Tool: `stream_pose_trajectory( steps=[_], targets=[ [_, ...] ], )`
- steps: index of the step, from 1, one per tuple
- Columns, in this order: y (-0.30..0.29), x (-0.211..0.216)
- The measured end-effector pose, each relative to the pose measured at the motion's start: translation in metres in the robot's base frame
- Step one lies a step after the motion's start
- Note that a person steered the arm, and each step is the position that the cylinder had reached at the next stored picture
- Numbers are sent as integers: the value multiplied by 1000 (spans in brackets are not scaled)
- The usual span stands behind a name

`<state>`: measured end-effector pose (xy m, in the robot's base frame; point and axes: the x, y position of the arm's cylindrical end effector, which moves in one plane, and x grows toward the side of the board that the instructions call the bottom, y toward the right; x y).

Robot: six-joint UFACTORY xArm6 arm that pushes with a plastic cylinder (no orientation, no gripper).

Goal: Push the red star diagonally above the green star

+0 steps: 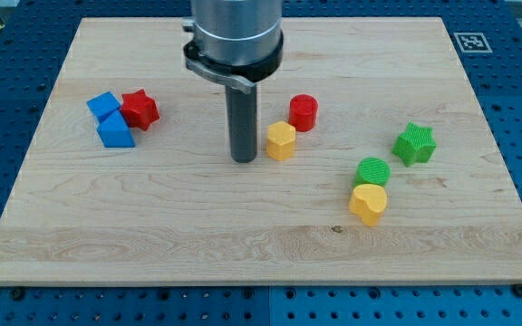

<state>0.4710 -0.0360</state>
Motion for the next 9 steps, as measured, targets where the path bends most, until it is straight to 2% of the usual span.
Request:
stream_pose_trajectory(
  steps=[2,4,5,6,8,9],
  targets=[
    [-107,-1],
    [-259,-22],
    [-264,-67],
    [-245,-81],
    [-192,-74],
    [-192,-40]
  ],
)
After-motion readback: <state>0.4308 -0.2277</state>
